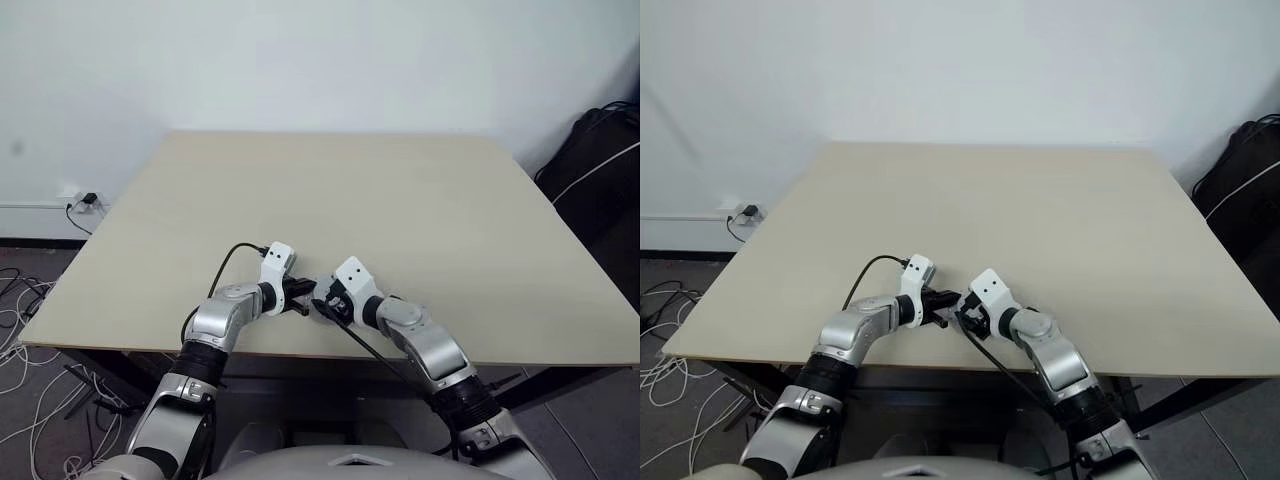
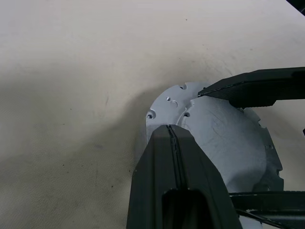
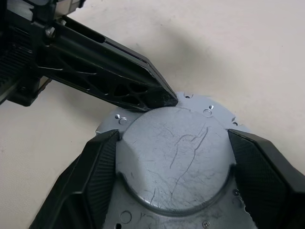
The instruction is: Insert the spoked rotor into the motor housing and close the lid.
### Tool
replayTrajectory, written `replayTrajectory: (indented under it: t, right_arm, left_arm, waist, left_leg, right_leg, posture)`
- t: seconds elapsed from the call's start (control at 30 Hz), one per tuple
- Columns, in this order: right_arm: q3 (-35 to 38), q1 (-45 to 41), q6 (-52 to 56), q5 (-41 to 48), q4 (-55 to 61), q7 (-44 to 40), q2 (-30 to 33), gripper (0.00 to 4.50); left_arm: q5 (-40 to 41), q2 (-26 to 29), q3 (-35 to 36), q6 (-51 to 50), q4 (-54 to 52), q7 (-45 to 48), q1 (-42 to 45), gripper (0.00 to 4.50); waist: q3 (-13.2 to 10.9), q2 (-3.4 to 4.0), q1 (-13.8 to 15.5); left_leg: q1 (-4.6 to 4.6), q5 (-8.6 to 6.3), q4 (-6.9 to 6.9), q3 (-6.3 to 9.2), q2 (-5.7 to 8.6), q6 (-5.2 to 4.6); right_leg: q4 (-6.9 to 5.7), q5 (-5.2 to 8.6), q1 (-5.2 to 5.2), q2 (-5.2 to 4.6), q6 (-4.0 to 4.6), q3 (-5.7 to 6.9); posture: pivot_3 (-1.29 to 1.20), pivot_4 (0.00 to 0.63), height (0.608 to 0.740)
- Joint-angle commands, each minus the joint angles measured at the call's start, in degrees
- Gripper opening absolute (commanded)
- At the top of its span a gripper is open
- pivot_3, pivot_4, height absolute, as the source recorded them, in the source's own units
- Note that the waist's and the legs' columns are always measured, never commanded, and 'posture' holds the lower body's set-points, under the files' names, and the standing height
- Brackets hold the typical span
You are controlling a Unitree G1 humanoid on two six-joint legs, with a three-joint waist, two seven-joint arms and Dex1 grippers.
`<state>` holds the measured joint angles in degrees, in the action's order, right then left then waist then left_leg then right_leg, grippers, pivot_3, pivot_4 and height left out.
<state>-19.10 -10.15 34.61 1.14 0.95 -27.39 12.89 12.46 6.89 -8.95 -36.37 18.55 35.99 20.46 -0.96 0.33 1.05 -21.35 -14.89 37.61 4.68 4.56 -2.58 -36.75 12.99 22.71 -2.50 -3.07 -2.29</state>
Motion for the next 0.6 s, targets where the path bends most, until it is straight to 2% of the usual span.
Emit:
replayTrajectory:
  t: [0.03, 0.33, 0.5, 0.6]
  right_arm:
    - [0.26, 2.33, 2.95, -0.03, 0.11, -0.01, 1.22, 4.49]
    - [3.12, 8.67, 5.2, 0.91, 8.99, -0.45, 5.92, 4.49]
    - [6.27, 13.38, 4.79, 5.67, 17.27, -3.69, 9.01, 4.49]
    - [10.79, 15.04, 4.5, 10.33, 19.92, -3.87, 7.48, 4.49]
  left_arm:
    - [0.15, -0.43, -0.79, -0.94, -1.09, -0.31, -1.52, 0.0]
    - [0.12, -0.56, -1.5, -1.63, -2.85, -0.56, -3.99, 0.0]
    - [0.1, -0.25, -1.45, -1.76, -3.24, -0.49, -4.27, 0.0]
    - [-0.01, -0.24, -1.57, -1.72, -3.11, -0.42, -4.17, 0.0]
  waist:
    - [0.07, -0.04, -0.02]
    - [0.11, -0.09, 0.1]
    - [0.0, -0.18, 0.19]
    - [-0.08, -0.1, 0.16]
  left_leg:
    - [0.0, 0.0, 0.0, 0.0, 0.0, 0.01]
    - [0.47, -0.04, 0.0, 0.01, 0.0, -0.03]
    - [0.49, -0.07, -0.02, 0.12, 0.0, -0.08]
    - [0.45, -0.09, -0.03, 0.11, 0.0, -0.1]
  right_leg:
    - [0.0, 0.0, 0.0, 0.0, 0.0, 0.0]
    - [0.06, 0.25, -0.54, -0.08, 0.01, -0.02]
    - [0.21, 0.34, -0.68, -0.09, 0.01, 0.0]
    - [0.26, 0.33, -0.64, -0.1, -0.01, -0.03]
  posture:
    - [0.0, 0.0, 0.74]
    - [0.0, 0.0, 0.74]
    - [0.0, 0.0, 0.74]
    - [0.0, 0.0, 0.74]
